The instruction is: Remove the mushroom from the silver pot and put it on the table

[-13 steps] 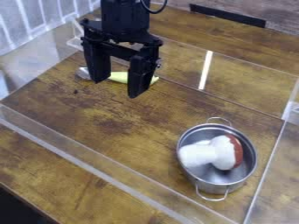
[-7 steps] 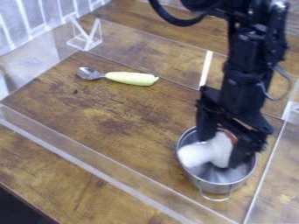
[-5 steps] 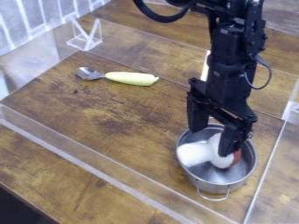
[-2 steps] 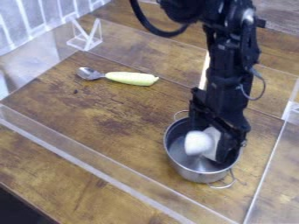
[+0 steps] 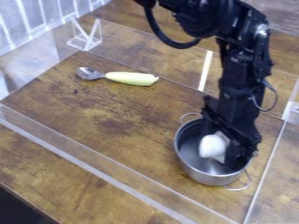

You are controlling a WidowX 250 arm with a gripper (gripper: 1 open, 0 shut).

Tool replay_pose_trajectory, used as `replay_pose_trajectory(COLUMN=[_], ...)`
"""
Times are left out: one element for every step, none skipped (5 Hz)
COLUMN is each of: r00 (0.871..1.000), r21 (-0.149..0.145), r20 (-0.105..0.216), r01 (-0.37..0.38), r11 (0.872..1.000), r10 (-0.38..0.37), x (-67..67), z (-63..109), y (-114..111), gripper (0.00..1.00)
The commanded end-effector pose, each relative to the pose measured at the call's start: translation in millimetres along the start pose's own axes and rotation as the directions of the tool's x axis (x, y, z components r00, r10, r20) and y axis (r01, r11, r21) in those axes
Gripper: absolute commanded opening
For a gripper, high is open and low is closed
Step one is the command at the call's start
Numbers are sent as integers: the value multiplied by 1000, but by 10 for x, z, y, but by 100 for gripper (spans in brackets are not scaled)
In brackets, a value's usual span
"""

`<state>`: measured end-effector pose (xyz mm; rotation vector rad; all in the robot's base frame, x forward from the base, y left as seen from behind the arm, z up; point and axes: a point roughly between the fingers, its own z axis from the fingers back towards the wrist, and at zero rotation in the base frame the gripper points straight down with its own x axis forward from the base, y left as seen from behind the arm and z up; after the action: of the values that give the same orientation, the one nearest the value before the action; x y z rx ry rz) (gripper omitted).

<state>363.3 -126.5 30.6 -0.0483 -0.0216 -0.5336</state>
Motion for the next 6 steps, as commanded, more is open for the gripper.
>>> replay_pose_trajectory(r00=[999, 996, 996, 997, 995, 993], r21=[4, -2, -8, -13, -18, -23], r20=[46, 54, 60, 64, 69, 76], r01=[-22, -67, -60, -53, -71, -90], r11=[1000, 998, 998, 999, 997, 996], r10=[22, 67, 60, 54, 72, 91], x=[76, 82, 91, 98, 126, 149], z=[71, 51, 85, 118, 104, 89], y=[-112, -137, -101, -65, -13, 42], gripper=[100, 100, 100, 100, 100, 100])
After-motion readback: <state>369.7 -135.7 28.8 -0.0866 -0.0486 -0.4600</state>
